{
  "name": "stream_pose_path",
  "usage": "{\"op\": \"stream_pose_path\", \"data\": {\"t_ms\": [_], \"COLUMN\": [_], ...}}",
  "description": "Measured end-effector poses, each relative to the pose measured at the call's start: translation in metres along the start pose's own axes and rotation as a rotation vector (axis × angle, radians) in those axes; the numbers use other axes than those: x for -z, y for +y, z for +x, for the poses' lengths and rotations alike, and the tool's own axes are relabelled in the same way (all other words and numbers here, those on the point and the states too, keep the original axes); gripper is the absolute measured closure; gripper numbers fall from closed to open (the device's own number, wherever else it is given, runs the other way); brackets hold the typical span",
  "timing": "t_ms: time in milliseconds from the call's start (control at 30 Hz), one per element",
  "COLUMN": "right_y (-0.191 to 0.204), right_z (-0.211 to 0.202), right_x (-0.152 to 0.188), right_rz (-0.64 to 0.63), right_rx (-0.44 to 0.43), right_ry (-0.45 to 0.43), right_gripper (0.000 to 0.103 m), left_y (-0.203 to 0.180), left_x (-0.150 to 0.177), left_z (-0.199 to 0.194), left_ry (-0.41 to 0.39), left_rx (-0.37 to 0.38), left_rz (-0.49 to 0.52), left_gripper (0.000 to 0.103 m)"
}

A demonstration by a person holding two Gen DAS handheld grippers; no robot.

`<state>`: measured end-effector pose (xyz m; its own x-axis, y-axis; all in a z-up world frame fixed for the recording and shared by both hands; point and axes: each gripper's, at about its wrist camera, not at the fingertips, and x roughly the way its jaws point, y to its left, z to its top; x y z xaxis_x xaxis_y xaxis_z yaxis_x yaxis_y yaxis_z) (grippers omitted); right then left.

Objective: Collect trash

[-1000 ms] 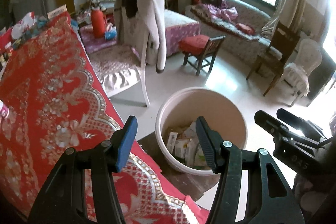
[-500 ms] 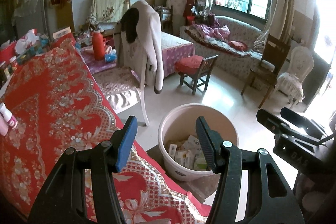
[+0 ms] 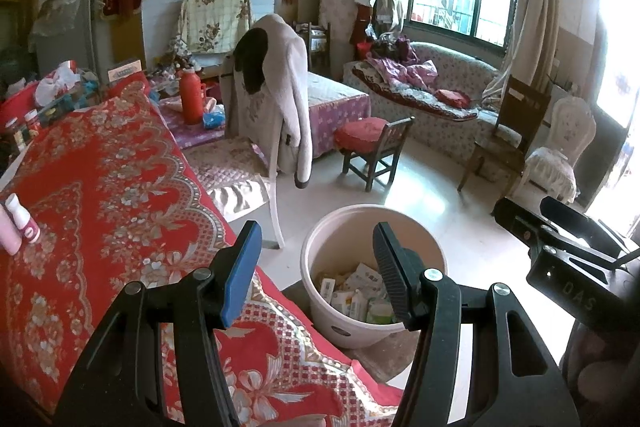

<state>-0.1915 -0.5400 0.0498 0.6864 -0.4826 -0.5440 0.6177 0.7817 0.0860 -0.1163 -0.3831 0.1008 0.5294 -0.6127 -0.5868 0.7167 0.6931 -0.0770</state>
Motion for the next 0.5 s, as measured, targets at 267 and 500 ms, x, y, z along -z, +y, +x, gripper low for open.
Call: {"op": "stream_pose_path", "data": {"t_ms": [267,500], "right_y": [0.0006,0.0024], "right_z": [-0.0029,-0.0033], "right_x": [-0.0008,-0.0002], "right_rz": [-0.006,-0.006], "right_rx": [-0.001,-0.003], "right_ry": [-0.002,0.002], "right_gripper": [0.032,0.031], "left_y": [-0.0004,-0.0032], "left_x": [0.0004,0.0010], "left_z": [-0.0016,-0.0038], "left_ry": [-0.003,0.003], "left_rx": [-0.002,-0.001], "left_rz": [0.001,0.008], "left_gripper": [0.046,0.046]}}
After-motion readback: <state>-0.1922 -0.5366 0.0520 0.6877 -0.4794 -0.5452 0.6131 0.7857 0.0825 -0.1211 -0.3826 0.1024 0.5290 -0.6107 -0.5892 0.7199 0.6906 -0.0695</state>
